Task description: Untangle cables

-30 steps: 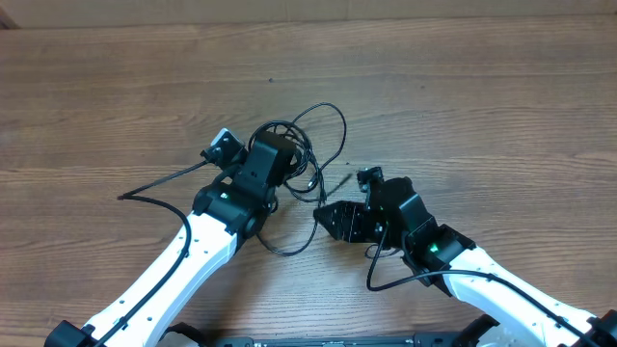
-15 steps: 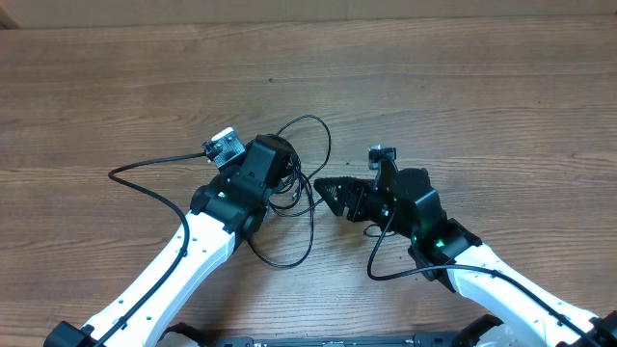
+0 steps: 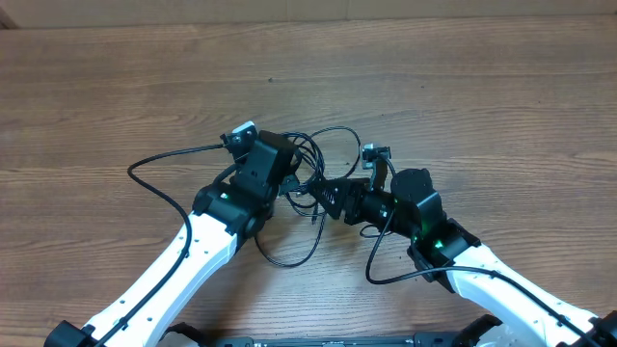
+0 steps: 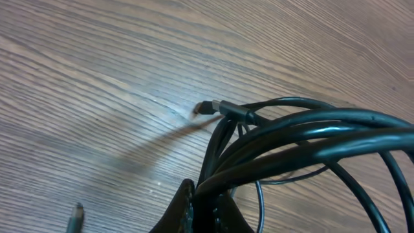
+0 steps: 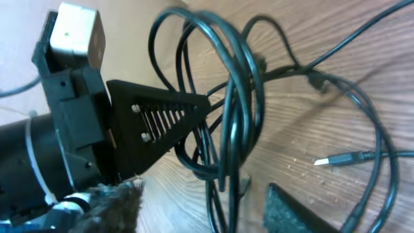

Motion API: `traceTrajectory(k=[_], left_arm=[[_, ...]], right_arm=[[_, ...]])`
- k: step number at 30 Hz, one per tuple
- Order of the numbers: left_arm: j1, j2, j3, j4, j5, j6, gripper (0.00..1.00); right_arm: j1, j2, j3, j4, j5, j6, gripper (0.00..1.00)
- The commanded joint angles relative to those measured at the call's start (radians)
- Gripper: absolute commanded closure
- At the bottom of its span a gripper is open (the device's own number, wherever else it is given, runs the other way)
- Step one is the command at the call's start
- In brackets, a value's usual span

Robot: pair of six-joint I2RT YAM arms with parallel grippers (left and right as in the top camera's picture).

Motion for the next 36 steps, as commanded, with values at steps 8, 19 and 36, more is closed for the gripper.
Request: traceTrajectory(k=[8,19,36], left_arm=[[-0.061,0.002,0.006,0.051,-0.024,0.014,0.96],[-0.061,0.002,0.006,0.082,-0.042,-0.122,0.96],[-0.033,0.002,0.006,0.092,-0.266,-0.409,0.96]], right_arm=[[0.007,-0.010,0.007,-0.001,-0.006,-0.002,0.81],[0.007,-0.010,0.007,-0.080,-0.044,-0.003,0.96],[0.202,-0.010,0.007,-0.272,0.035,-0.004,0.96]])
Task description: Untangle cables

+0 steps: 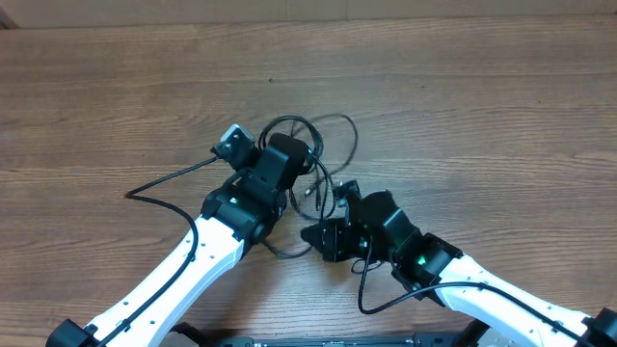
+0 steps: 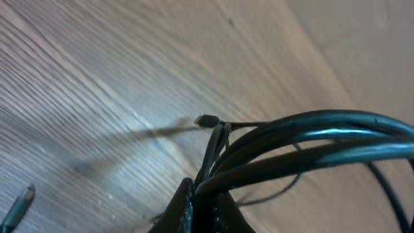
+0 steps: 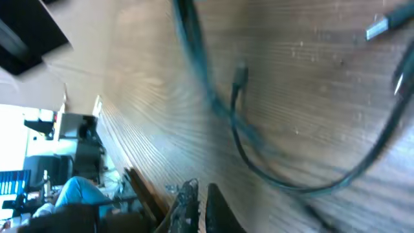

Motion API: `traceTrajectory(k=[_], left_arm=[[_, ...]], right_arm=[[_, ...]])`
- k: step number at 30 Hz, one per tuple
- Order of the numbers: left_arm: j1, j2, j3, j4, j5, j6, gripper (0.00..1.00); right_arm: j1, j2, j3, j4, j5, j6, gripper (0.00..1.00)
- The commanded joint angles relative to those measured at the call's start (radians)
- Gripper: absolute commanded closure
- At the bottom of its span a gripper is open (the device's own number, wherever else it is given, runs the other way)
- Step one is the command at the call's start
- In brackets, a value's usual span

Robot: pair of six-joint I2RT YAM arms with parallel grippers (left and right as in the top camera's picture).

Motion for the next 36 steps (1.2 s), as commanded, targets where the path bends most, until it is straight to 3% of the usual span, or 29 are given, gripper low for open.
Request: traceTrajectory(k=[1,9,11,16,18,21,24,31,33,36], left_arm=[[0.032,0.002,0.006,0.002,-0.091,-0.039,0.96],[0.115,0.002,0.006,-0.095,-0.099,-0.018,0.96],[0.114,0.002,0.006,-0.100,-0.077,0.091,0.96],[0.114,0.002,0.006,-0.101,0.145,0.451,0.96],[0.114,0.002,0.006,-0.104,0.205,0.557,0.96],[0.114,0.002,0.006,-0.111,0.247,0.665,0.96],[0.114,0.002,0.006,-0.124,0.246,0.673,0.96],[0.111,0.002,0.006,-0.126,0.292,0.673,0.96],[0.111,0.002,0.006,-0.121,0.299,0.673,0.96],[0.111,0.002,0.006,-0.085,0.321,0.672,0.96]], right_arm=[[0.009,-0.010,0.007,-0.018,0.026,-0.004,0.96],[0.009,-0.010,0.007,-0.020,0.121,0.049,0.96],[0.009,-0.010,0.007,0.010,0.122,0.047,0.96],[0.009,-0.010,0.007,0.161,0.127,-0.037,0.94],[0.009,-0.010,0.007,0.192,0.173,-0.061,0.82],[0.007,-0.010,0.007,0.191,0.286,-0.061,0.47],[0.007,-0.010,0.007,0.190,0.349,-0.061,0.34],[0.007,-0.010,0.007,0.190,0.391,-0.061,0.28],[0.007,-0.010,0.007,0.190,0.391,-0.060,0.28],[0.007,-0.010,0.007,0.190,0.357,-0.057,0.39]])
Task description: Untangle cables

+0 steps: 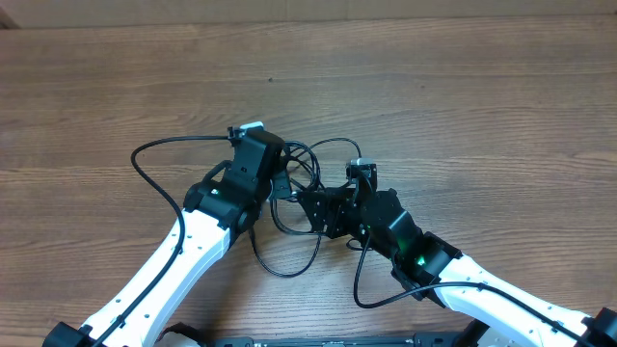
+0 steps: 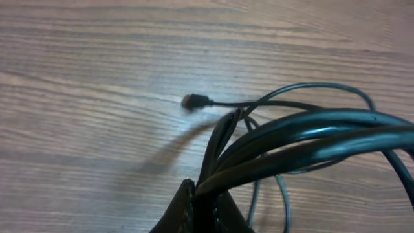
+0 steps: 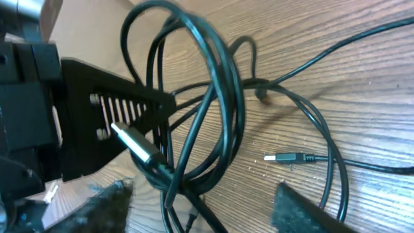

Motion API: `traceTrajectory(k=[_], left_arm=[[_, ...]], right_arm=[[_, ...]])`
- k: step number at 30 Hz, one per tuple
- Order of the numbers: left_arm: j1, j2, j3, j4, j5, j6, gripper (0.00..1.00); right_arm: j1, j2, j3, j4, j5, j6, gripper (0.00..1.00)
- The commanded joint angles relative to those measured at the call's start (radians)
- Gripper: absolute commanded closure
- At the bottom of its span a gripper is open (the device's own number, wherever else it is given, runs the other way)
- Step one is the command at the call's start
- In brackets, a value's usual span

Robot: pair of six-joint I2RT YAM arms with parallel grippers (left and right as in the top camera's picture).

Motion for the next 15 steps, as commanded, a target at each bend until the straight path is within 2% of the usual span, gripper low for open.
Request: traceTrajectory(k=[1,3,9,11,14,15], left_arm=[[-0.003,0.002,0.006,0.039,0.039,0.019,0.96],[-0.010,0.002,0.006,0.064,0.039,0.019,0.96],[-0.045,0.002,0.006,0.108,0.038,0.019,0.96],[-0.050,0.002,0.006,0.109,0.028,0.015,0.96],[-0.049,0.002,0.006,0.105,-0.045,-0.061,0.96],[-0.049,0.002,0.006,0.101,-0.115,-0.126,0.96]], right_arm=[[0.003,-0.010,0.007,0.007,-0.026,-0.003,0.42],[0.003,-0.010,0.007,0.007,-0.046,-0.003,0.48],[0.004,-0.010,0.007,0.006,-0.063,-0.003,0.80],[0.004,-0.010,0.007,0.005,-0.068,-0.003,0.96],[0.004,-0.010,0.007,-0.009,-0.106,-0.003,0.96],[0.004,-0.010,0.007,-0.043,-0.132,-0.003,0.96]])
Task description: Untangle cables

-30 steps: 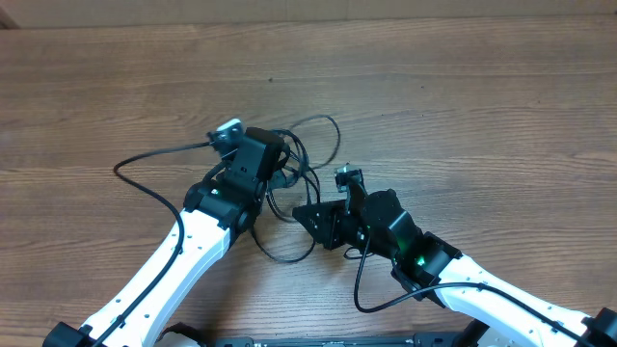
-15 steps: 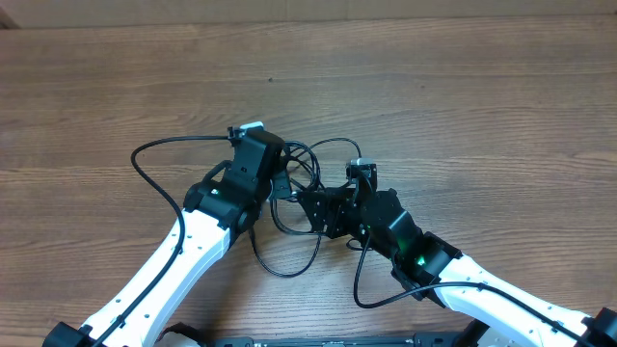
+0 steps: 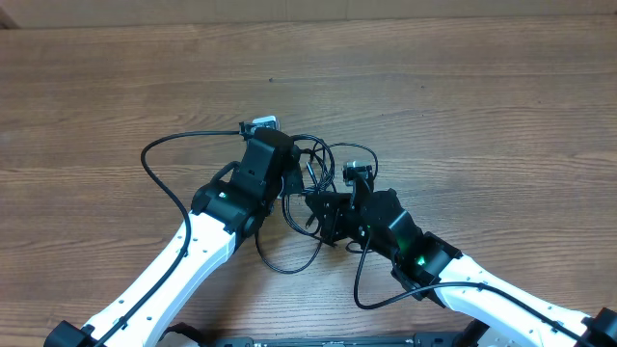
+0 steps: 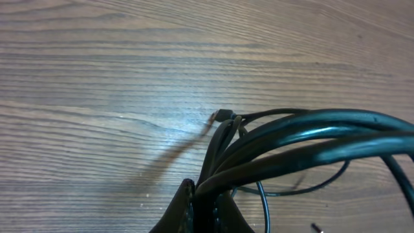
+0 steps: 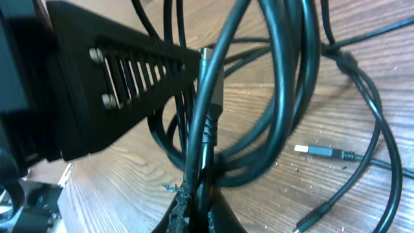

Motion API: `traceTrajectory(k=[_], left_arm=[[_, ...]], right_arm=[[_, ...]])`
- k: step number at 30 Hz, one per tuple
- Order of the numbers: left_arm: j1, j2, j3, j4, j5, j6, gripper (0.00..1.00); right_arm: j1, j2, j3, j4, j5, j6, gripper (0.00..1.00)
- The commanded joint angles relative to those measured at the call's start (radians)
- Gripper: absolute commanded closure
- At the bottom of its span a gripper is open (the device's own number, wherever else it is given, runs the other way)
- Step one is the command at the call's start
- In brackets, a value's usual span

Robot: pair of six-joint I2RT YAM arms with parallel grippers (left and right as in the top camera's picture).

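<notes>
A tangle of thin black cables (image 3: 316, 162) lies mid-table between both arms. My left gripper (image 3: 292, 180) is shut on a bundle of several strands (image 4: 310, 136), its jaws (image 4: 206, 197) pinching them at the bottom of the left wrist view; a small plug (image 4: 223, 115) sticks out behind. My right gripper (image 3: 323, 207) sits right beside it, shut (image 5: 199, 200) on one cable (image 5: 208, 126) that ends in a silver plug and runs up past the left gripper's slotted black finger (image 5: 123, 71).
One strand loops out to the left (image 3: 154, 164) and another loop lies toward the front edge (image 3: 289, 265). A loose USB plug (image 5: 312, 150) rests on the wooden table (image 3: 463, 96) to the right of the tangle.
My right gripper was open around the cable with the silver plug; now it is shut on that cable. The left gripper, still shut on the bundle, has shifted slightly right.
The left gripper held the bundle throughout. The right gripper first stood open beside it. Then its jaws were close together, farther toward the front and away from the tangle. Later it was open at the bundle again, and now it grips one cable.
</notes>
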Motion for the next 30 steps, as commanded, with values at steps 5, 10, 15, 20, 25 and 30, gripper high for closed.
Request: traceTrajectory(k=[5,10,15,20,25,30], left_arm=[[-0.002,0.002,0.006,-0.006,-0.274,-0.290,0.96],[0.000,0.002,0.006,-0.008,-0.349,-0.318,0.96],[0.000,0.002,0.006,-0.031,-0.348,-0.313,0.96],[0.000,0.002,0.006,-0.072,-0.348,-0.314,0.96],[0.000,0.002,0.006,-0.082,-0.295,-0.315,0.96],[-0.001,0.002,0.006,-0.082,-0.140,-0.312,0.96]], right_arm=[[0.004,-0.010,0.007,-0.171,-0.073,-0.003,0.96],[0.004,-0.010,0.007,-0.243,-0.076,-0.003,0.96],[0.003,-0.010,0.007,-0.223,-0.048,0.027,0.50],[0.003,-0.010,0.007,-0.089,-0.037,0.043,0.20],[0.003,-0.010,0.007,0.076,-0.038,0.054,0.18],[0.003,-0.010,0.007,0.090,-0.011,0.053,0.18]])
